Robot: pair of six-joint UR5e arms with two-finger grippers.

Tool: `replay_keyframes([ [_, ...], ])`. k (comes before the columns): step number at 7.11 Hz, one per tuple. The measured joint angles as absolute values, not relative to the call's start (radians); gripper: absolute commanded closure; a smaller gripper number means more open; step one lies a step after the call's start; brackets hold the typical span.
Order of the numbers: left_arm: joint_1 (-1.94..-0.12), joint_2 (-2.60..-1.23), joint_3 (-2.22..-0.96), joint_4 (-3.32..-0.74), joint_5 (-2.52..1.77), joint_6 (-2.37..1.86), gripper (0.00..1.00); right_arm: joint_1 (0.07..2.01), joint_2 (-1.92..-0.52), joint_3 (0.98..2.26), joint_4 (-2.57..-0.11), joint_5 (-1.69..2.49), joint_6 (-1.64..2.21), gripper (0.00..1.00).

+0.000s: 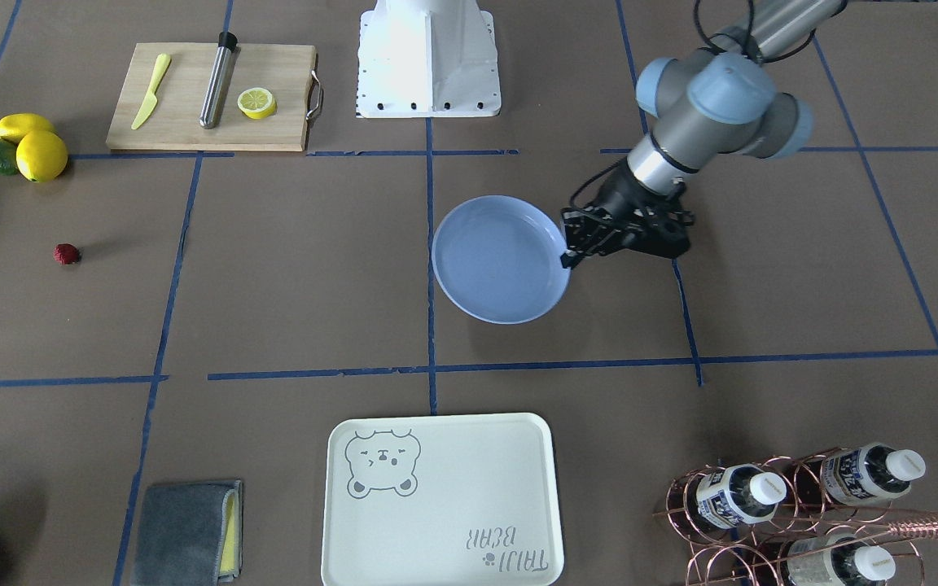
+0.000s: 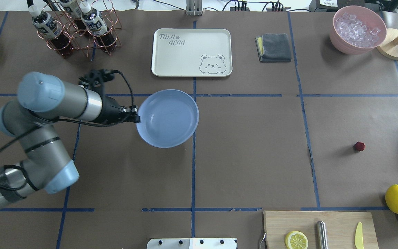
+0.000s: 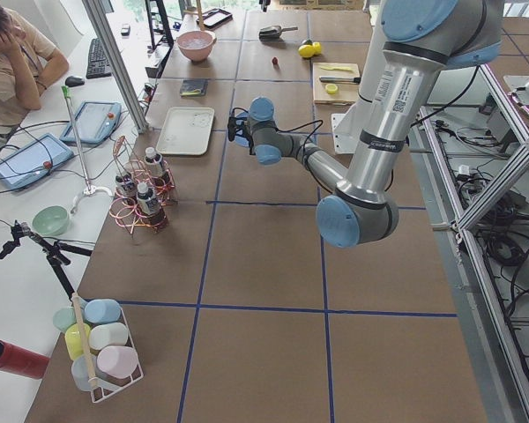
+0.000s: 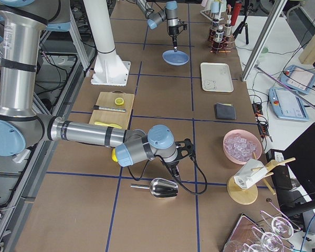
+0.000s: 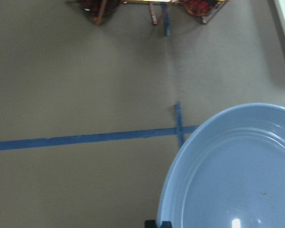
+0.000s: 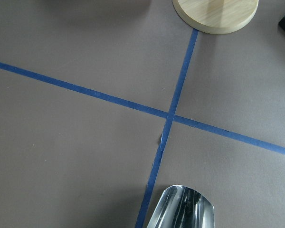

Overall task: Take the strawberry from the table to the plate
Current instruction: 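Slide the light blue plate with the left gripper toward the table center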

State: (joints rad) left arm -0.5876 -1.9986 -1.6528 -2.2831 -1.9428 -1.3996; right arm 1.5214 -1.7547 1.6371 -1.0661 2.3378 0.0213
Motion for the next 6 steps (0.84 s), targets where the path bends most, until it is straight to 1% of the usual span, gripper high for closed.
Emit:
replay_keyframes([
  [1,-0.503,-2.057,-1.621,-2.279,-1.867,-1.452,1.00,1.522,-1.755,1.637,-1.066,2.338,0.021,0.00],
  [2,-0.463,-2.078,-1.608,-2.278,-1.824,-1.471,1.00,1.522,-1.755,1.638,-1.066,2.338,0.022,0.00],
  [6,-0.462,-2.060,-1.602,-2.275,-1.795,-1.475,1.00,1.522,-1.757,1.640,-1.066,2.338,0.022,0.00],
])
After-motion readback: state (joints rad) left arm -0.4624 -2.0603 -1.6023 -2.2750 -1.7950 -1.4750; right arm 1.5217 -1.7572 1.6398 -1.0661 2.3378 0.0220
